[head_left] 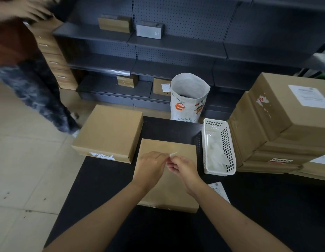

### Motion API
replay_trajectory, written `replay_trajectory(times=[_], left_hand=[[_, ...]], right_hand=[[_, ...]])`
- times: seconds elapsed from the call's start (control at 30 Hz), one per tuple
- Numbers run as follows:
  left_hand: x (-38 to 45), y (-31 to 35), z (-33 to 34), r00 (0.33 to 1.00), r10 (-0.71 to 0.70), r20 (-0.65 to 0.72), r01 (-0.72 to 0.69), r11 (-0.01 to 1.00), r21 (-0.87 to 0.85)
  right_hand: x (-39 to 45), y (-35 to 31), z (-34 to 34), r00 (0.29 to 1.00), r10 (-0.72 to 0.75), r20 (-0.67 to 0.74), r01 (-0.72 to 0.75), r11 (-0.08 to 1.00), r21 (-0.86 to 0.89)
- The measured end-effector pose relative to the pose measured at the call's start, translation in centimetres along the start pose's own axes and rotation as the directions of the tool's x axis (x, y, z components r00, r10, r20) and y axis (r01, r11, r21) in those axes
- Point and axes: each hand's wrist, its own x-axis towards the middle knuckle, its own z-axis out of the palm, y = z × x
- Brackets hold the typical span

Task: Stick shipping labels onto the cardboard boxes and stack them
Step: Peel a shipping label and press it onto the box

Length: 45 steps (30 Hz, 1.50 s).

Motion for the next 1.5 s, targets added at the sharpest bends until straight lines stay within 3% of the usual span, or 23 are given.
replay_trajectory(times=[0.43,0.87,1.5], left_hand=[[-0.7,0.2,-0.2,1.000,0.018,-0.024,-0.017,0.999,0.050],[-1.3,0.5,0.0,0.998,0.041,-0.050,-0.039,0.999,0.027],[-2.0,0.1,0.3,0.999,0.032,-0.033,-0.030,0.998,0.050]], right_hand=[[-0.2,0.5,0.2,1.000,0.017,0.021,-0.018,0.998,0.056],[-0.6,0.8,0.0,1.000,-0.002,0.012,0.003,0.998,-0.058],[-1.3,0.8,0.1,0.999,0.000,0.033,-0.001,1.000,0.014]])
